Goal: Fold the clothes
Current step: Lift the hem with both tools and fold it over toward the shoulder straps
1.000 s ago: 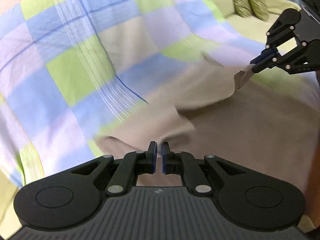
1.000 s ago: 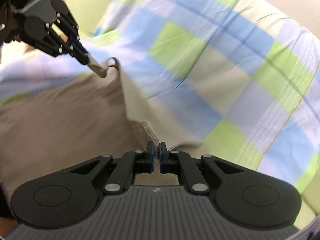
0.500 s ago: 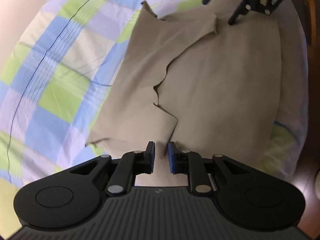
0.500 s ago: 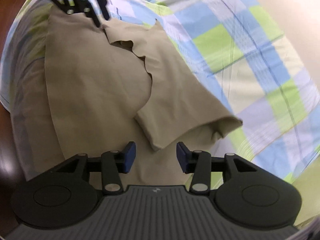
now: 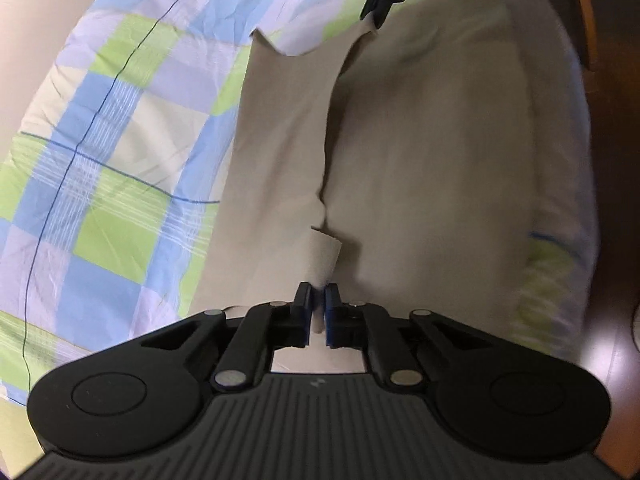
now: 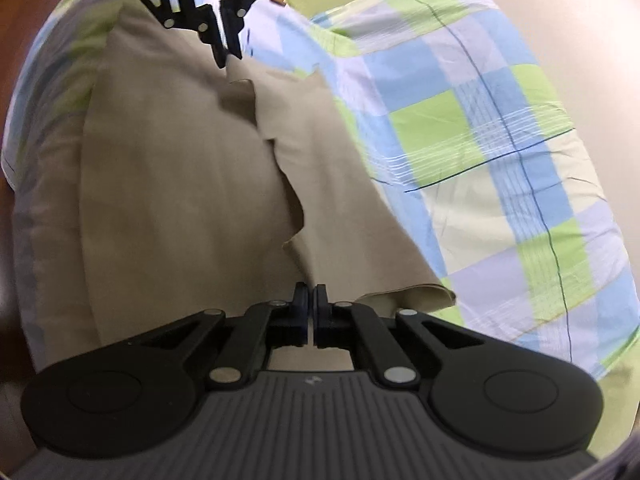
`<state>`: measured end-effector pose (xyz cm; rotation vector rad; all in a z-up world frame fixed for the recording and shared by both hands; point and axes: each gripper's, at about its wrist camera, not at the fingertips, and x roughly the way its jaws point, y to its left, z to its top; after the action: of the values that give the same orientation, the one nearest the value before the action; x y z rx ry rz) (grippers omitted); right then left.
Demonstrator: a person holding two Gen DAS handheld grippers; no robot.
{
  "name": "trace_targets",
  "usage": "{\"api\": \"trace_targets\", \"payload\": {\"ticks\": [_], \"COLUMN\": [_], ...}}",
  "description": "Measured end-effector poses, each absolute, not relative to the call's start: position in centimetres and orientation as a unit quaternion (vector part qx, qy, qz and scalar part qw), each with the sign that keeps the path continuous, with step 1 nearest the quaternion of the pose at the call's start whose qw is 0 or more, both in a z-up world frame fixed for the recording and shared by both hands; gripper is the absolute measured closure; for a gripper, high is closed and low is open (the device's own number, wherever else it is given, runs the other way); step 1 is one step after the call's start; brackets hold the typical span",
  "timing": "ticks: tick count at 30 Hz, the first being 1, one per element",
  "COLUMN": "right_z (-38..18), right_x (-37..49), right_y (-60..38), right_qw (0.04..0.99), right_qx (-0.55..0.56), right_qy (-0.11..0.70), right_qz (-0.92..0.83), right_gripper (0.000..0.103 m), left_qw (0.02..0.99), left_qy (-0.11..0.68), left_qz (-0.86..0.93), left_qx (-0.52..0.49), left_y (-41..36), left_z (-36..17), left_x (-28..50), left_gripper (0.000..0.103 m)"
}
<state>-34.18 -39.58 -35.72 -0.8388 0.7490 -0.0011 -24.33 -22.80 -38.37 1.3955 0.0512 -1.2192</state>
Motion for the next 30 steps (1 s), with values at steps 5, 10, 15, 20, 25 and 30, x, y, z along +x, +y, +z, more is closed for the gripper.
{"api": "trace_targets", "payload": {"ticks": [5,10,15,20,25,30], "right_z": [-36.4,-37.4,-38.1,-38.6,-39.2,-40.1], "right_x": [-36.1,-37.5,-37.8,-37.6,-38.0,-37.8], "right_y": [-37.6,-35.8,-34.8,-33.9,-33.0,-32.6], "right_qw": [0.842,0.839,0.837,0.837,0.832,0.819], "right_qx": [-0.391,-0.384,-0.384,-0.385,-0.386,-0.399], "right_qy": [0.371,0.384,0.389,0.388,0.397,0.412], "right_qz": [0.023,0.027,0.022,0.028,0.031,0.033], "right_gripper": [0.103,0.103,0.103,0.103,0.103,0.092], "left_qw": [0.593,0.592,0.589,0.59,0.583,0.583], "left_qy": [0.026,0.028,0.025,0.02,0.019,0.026], "left_qz": [-0.531,-0.526,-0.517,-0.515,-0.516,-0.506], "left_qx": [0.605,0.61,0.62,0.622,0.627,0.635], "left_y": [-21.0,-20.0,-19.5,-19.4,-19.0,-19.0], "left_z": [-39.2,-40.1,-41.1,-41.2,-41.5,-42.2], "left_x": [-26.5,-28.0,-28.8,-29.1,-29.7,-30.0], "left_gripper": [0.098,0.098,0.098,0.098,0.098,0.091]}}
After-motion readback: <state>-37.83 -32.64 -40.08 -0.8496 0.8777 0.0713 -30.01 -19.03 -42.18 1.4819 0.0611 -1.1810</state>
